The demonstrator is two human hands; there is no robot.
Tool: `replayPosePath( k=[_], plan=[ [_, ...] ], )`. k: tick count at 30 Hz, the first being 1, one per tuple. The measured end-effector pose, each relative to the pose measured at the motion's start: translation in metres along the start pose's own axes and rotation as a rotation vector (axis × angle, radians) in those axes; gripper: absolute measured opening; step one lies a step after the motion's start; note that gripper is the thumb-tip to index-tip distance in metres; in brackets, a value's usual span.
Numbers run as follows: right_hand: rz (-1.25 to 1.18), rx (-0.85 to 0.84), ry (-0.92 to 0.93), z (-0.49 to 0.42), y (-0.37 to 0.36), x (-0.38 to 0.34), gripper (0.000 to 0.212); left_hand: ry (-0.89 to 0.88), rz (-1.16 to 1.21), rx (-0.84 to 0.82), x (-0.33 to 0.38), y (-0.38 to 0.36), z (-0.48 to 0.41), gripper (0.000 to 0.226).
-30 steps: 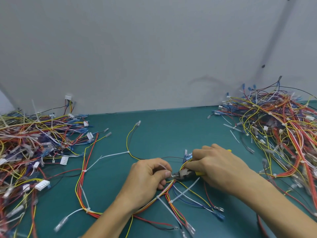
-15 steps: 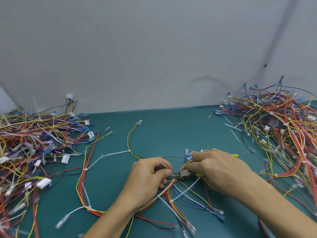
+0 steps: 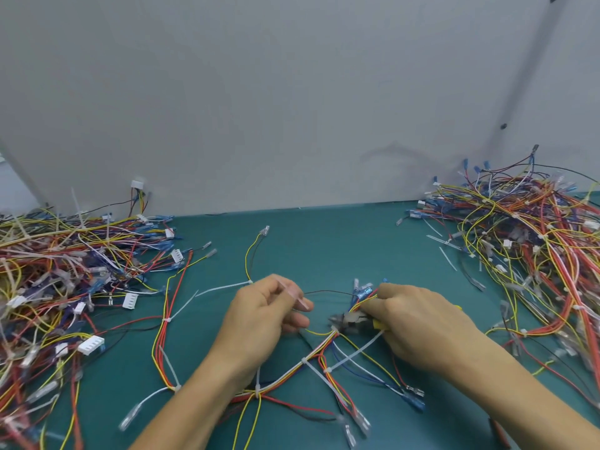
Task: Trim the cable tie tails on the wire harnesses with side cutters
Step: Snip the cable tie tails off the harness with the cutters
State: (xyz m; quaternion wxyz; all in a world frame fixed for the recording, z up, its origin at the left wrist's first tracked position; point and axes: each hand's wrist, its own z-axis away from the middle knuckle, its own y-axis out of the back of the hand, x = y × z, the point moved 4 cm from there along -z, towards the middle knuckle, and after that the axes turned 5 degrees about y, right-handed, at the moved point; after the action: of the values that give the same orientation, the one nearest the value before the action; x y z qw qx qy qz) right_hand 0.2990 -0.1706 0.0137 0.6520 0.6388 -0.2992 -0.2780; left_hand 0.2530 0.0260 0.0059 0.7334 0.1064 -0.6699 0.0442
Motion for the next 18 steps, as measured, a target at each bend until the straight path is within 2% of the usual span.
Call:
replayPosePath(
  k=[2, 4, 7, 10, 13, 15, 18],
  plan=[
    [0.011, 0.033, -0.025, 0.001, 0.006, 0.004, 0.016, -0.029, 0.010, 0.087, 0.007, 0.016, -0.003, 0.021],
    [0.011, 0.050, -0.042, 0.003, 0.010, 0.007, 0.021, -0.043, 0.007, 0.217, 0.013, 0.035, -0.009, 0.025],
    [-0.024, 0.058, -0.093, 0.008, 0.017, 0.008, 0.024, 0.068, 0.140, 0.355, 0.011, 0.058, -0.016, 0.027],
    [0.044, 0.087, -0.168, 0.009, 0.025, 0.003, 0.022, 0.205, 0.340, 0.336, 0.003, 0.064, -0.019, 0.024],
    [0.013, 0.048, -0.183, 0.005, 0.033, -0.007, 0.023, 0.256, 0.353, 0.310, -0.001, 0.061, -0.023, 0.025],
    [-0.040, 0.017, -0.154, 0.000, 0.038, -0.014, 0.036, 0.176, 0.139, 0.376, -0.002, 0.064, -0.025, 0.019],
    [-0.006, 0.048, -0.114, -0.013, 0.050, -0.024, 0.047, -0.069, -0.590, 0.515, 0.004, 0.071, -0.023, 0.008]
  ],
)
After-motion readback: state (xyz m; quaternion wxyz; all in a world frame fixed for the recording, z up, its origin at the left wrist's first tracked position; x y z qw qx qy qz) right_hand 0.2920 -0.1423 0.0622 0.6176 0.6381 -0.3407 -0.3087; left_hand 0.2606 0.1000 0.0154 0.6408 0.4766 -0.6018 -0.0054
